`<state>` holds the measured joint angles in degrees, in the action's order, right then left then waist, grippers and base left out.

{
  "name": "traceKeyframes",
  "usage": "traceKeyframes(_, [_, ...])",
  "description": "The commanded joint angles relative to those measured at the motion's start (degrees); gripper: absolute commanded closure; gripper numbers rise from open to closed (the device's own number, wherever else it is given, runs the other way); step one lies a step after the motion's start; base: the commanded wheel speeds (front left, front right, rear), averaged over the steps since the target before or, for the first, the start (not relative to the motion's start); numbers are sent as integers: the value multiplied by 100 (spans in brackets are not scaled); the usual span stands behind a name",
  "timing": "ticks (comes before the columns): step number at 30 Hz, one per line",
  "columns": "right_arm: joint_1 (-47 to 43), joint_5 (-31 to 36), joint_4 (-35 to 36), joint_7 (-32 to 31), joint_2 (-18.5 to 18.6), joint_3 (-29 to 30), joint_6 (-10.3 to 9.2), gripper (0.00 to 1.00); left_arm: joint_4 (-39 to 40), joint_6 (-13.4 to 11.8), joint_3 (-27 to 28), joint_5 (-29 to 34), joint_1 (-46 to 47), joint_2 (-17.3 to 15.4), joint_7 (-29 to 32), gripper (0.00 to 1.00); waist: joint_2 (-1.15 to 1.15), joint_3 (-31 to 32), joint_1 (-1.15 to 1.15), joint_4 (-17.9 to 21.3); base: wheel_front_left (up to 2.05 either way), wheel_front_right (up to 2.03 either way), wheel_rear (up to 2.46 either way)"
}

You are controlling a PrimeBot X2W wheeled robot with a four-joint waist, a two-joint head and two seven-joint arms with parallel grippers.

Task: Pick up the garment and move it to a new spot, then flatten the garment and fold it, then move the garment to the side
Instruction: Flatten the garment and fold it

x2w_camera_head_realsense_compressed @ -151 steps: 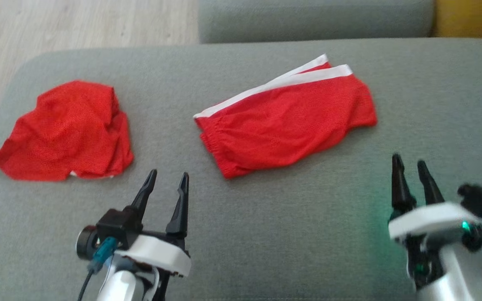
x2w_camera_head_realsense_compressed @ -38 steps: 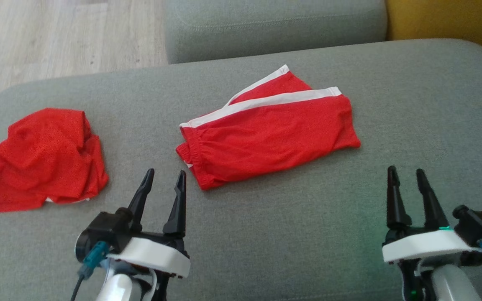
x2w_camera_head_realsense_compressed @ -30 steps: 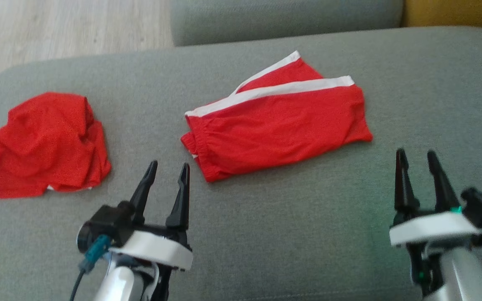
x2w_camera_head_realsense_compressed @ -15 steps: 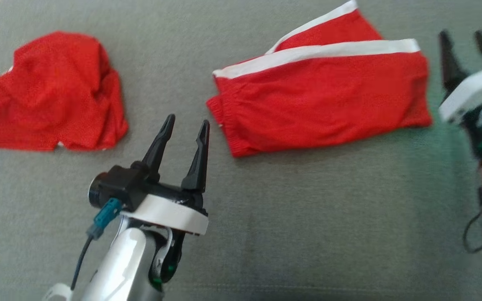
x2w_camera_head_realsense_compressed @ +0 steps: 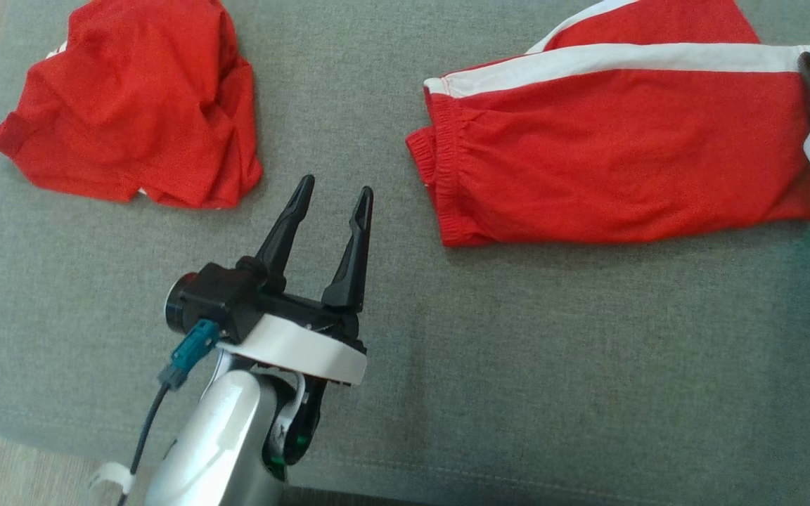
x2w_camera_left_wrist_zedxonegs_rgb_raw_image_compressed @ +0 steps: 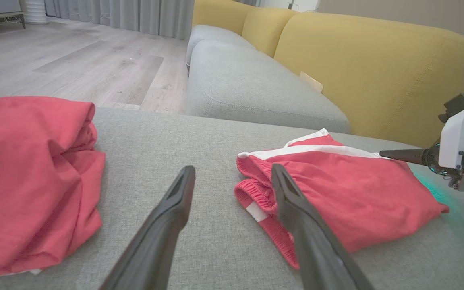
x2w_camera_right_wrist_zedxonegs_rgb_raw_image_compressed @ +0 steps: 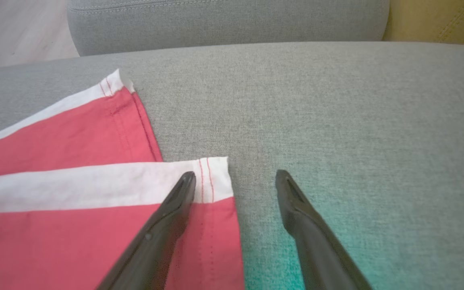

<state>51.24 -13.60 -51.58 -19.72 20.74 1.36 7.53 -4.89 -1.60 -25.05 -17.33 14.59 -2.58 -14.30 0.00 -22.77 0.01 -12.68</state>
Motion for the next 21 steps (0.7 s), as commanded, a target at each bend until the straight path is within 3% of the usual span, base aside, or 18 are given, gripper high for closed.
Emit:
traceKeyframes(1, [177, 7, 106, 11, 90, -119, -4, 0, 206, -45, 169, -14, 156, -30, -70, 0, 0, -29, -1, -9, 0, 0, 0])
traceKeyframes(12, [486, -237, -456, 93, 171, -807, -4, 0, 169, -55, 163, -35, 252, -30, -70, 0, 0, -188, -1, -19, 0, 0, 0])
traceKeyframes(13, [481, -283, -472, 88, 176, -901, -4, 13, 159, -60, 163, -42, 257, -30, -70, 0, 0, -186, -1, -18, 0, 0, 0])
traceKeyframes(14, [474, -338, -483, 85, 184, -996, -4, 65, 150, -64, 165, -51, 261, -30, -70, 0, 0, -183, -1, -17, 0, 0, 0])
traceKeyframes(15, [462, -397, -480, 89, 197, -1106, -4, 100, 139, -67, 165, -59, 265, -30, -70, 0, 0, -177, -1, -17, 0, 0, 0])
traceKeyframes(21, [485, -682, -357, 426, 399, -1634, -4, 100, 71, -80, 170, -101, 265, -30, -70, 0, 0, -68, -1, -15, 0, 0, 0])
